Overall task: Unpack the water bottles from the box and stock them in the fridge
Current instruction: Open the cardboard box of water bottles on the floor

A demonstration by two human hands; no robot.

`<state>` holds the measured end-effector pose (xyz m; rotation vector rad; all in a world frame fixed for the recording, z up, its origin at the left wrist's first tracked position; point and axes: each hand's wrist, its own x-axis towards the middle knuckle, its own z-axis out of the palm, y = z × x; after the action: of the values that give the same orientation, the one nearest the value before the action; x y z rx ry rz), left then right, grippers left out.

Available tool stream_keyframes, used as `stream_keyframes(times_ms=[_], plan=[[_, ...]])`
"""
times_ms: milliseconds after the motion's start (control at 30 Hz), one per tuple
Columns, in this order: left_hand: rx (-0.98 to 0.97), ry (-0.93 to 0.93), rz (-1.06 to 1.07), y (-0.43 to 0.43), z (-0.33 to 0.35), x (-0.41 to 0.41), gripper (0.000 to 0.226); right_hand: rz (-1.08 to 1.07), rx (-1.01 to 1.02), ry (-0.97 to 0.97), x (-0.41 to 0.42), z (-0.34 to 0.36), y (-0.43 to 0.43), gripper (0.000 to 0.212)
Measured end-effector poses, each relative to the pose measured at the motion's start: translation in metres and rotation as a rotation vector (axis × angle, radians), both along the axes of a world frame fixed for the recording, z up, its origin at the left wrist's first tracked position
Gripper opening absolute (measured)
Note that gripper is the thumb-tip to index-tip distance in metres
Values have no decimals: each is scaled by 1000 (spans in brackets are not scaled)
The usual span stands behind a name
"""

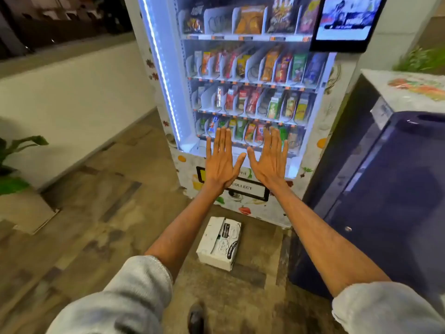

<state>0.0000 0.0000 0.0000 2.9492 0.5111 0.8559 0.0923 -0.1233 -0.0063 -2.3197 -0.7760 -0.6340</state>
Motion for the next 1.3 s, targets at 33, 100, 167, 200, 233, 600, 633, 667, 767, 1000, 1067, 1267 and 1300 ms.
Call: stream_keyframes(times_ms=[33,100,167,200,233,600,633,667,767,1000,1067,1267,1300], plan=[[-27,23,19,9,-6,2,79,3,-18,31,0,-9,10,72],[-73,55,43,32,-22,9,79,-11,-68,70,4,-30,29,72],[-85,100,50,56,-46,18,80,-23,-97,106,11,-56,51,71],[-85,117,38,67,-55,25,79,-31,-114,124,16,-67,62,71],[-88,136,34,79,-65,31,79,-45,-129,131,22,-78,74,70],[-141,244,-5,198,-222,62,74,-40,-64,284,42,-245,191,69],[-152,253,2,204,-242,61,74,-40,-66,288,42,-262,198,68],[-163,259,2,208,-264,59,74,-38,-69,291,41,-280,203,68],[-195,234,12,214,-330,54,74,-6,-94,279,43,-348,209,68],[-289,214,51,211,-491,39,70,9,-65,278,42,-510,203,65],[-276,229,67,205,-529,39,70,4,-98,281,46,-554,201,65],[-297,239,103,192,-628,55,72,13,-100,355,59,-658,194,61],[-321,252,108,188,-639,59,74,9,-111,381,60,-672,190,61]])
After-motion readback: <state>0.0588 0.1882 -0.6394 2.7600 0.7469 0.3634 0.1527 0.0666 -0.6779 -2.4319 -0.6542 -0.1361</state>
